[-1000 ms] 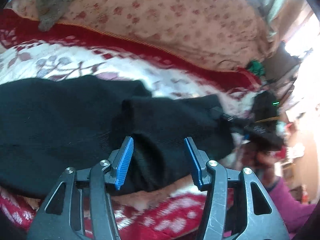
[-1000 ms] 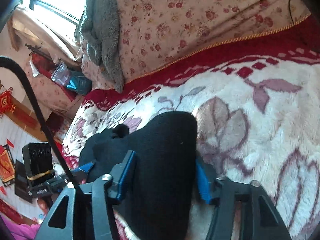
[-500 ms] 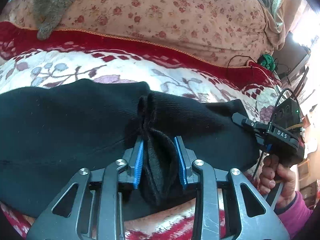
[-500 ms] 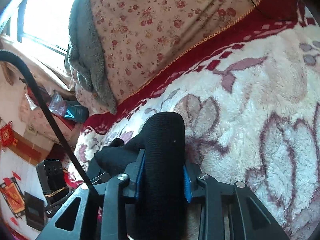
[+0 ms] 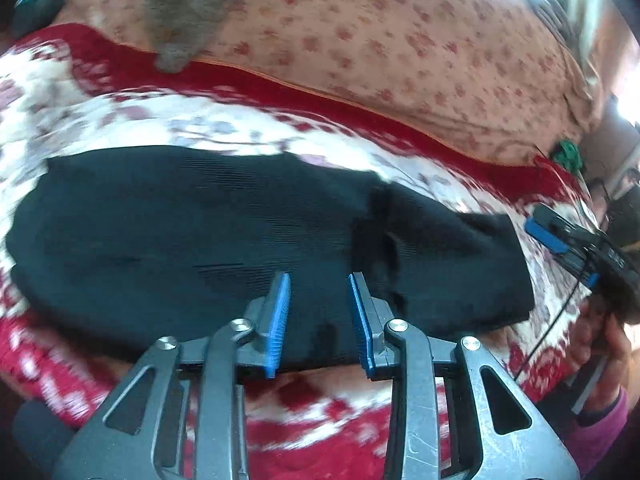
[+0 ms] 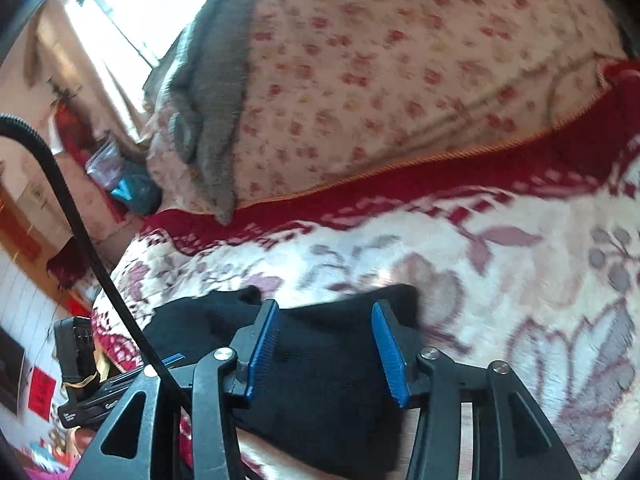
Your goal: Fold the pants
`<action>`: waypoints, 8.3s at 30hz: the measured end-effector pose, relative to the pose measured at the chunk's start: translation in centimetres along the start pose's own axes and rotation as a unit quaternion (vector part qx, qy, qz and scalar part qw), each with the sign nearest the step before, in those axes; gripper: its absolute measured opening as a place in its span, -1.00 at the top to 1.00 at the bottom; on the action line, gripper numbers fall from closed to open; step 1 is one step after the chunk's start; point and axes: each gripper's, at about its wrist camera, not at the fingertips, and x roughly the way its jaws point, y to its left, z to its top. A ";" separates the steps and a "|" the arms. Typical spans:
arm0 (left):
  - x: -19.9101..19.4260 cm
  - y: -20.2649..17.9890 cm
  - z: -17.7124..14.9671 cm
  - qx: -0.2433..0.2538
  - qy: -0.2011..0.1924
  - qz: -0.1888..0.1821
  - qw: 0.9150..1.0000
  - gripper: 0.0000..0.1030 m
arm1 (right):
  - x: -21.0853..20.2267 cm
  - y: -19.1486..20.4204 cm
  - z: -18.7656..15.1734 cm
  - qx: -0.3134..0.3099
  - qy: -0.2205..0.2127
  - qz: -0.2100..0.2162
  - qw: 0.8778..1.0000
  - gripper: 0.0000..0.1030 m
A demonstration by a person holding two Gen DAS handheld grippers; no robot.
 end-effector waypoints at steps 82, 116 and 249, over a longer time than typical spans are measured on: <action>-11.1 -4.4 3.7 -0.027 -0.179 -0.134 0.974 0.72 | 5.1 16.3 8.1 -0.128 -0.004 0.204 0.971 0.75; -2.9 -9.1 0.9 0.085 -0.070 -0.071 0.991 -0.17 | -1.6 -5.3 -0.8 0.050 0.061 0.050 0.996 -0.26; 7.0 -3.5 1.8 -0.008 -0.013 -0.097 0.995 -0.12 | 3.6 -3.1 -3.0 0.039 0.071 0.006 0.997 -0.19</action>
